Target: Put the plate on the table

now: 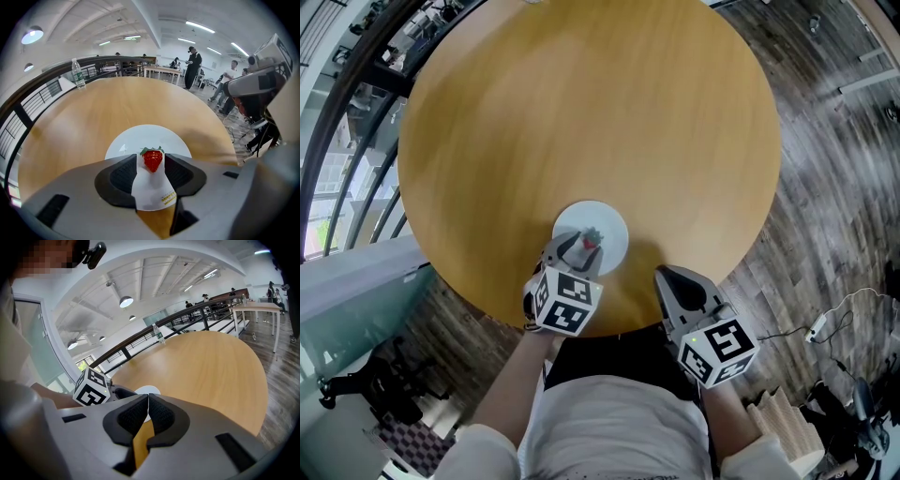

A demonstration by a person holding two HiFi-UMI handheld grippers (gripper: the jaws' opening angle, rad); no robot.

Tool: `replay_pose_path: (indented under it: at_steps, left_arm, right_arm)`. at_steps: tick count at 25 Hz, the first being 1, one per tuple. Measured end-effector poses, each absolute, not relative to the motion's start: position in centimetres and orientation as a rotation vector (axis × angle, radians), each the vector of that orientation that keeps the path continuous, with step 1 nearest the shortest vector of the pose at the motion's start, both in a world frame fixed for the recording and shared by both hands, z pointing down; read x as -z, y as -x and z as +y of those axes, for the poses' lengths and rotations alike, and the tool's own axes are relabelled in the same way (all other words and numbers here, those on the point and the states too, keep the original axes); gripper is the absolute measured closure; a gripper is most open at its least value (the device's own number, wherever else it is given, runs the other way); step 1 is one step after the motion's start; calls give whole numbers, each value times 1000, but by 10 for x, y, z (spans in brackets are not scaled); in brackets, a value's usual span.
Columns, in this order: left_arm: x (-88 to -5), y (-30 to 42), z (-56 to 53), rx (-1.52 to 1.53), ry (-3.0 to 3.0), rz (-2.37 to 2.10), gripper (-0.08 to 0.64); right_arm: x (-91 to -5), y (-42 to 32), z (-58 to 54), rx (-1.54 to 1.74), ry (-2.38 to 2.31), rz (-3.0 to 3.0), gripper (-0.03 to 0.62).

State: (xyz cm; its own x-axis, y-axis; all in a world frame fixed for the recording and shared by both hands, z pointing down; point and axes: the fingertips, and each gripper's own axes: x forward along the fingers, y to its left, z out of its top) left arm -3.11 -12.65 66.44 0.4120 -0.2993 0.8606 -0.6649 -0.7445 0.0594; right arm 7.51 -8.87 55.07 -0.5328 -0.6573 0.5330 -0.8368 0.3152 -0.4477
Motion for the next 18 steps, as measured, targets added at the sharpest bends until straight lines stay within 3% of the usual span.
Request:
replay_pose_path:
  at_steps: [11,18]
  left_arm:
    - [-588,34,-115,-994,-2346,-840,362]
    - [-490,61,-102,-738,-2422,-987,496]
  right_arm:
    - [-511,-73,-93,-907,-1372,-2374,566]
    - [-454,-76,-90,-748,-1377,-2441,566]
